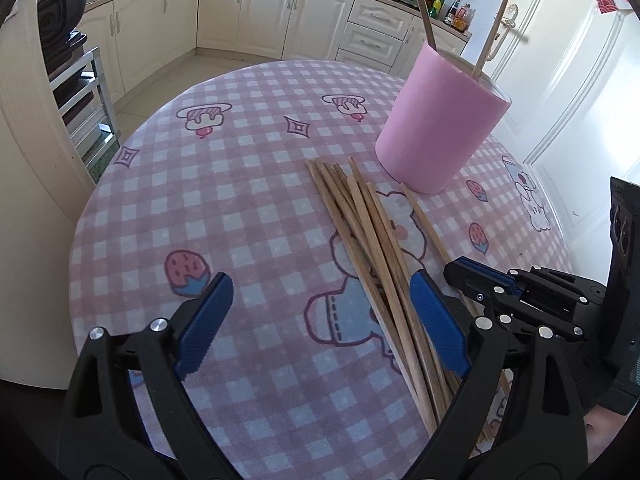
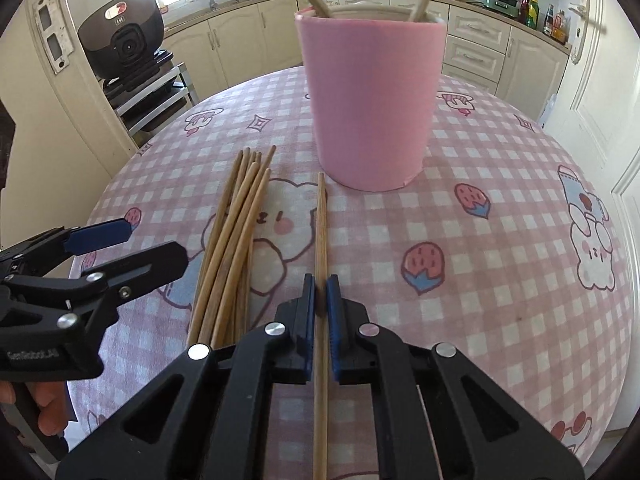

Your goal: Organize utensils

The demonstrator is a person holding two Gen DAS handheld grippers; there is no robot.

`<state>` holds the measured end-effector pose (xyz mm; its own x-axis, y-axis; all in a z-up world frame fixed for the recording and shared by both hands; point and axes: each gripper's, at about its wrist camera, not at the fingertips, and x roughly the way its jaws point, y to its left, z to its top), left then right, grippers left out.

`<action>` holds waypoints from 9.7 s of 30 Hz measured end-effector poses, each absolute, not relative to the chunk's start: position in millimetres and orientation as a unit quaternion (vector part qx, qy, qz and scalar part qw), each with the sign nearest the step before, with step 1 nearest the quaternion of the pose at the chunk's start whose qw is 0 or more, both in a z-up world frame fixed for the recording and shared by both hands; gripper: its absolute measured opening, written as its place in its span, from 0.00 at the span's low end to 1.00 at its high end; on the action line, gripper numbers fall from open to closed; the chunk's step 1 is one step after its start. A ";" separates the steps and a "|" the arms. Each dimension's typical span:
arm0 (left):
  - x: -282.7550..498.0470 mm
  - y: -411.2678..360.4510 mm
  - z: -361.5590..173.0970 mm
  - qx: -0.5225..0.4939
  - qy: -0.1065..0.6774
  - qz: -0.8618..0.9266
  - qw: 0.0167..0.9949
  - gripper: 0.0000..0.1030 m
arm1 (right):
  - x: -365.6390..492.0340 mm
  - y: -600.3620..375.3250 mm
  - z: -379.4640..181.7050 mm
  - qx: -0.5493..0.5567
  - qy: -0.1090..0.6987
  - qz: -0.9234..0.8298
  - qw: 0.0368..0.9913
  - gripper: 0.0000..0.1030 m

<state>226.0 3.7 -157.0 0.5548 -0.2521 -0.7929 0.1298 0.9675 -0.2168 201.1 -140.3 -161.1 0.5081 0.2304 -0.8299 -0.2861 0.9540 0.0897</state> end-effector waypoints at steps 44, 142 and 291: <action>263.4 17.2 -159.0 -0.051 0.502 -0.141 0.852 0.33 | 267.4 -115.1 -164.1 -0.078 0.509 0.158 0.843 0.14; 244.4 -31.9 69.4 -0.122 0.094 -0.130 0.979 0.05 | 201.9 -176.2 57.4 0.030 0.139 0.122 0.982 0.05; 239.1 15.9 -133.0 -0.022 0.480 -0.119 0.869 0.32 | 214.9 -118.5 -131.1 -0.027 0.459 0.194 0.867 0.05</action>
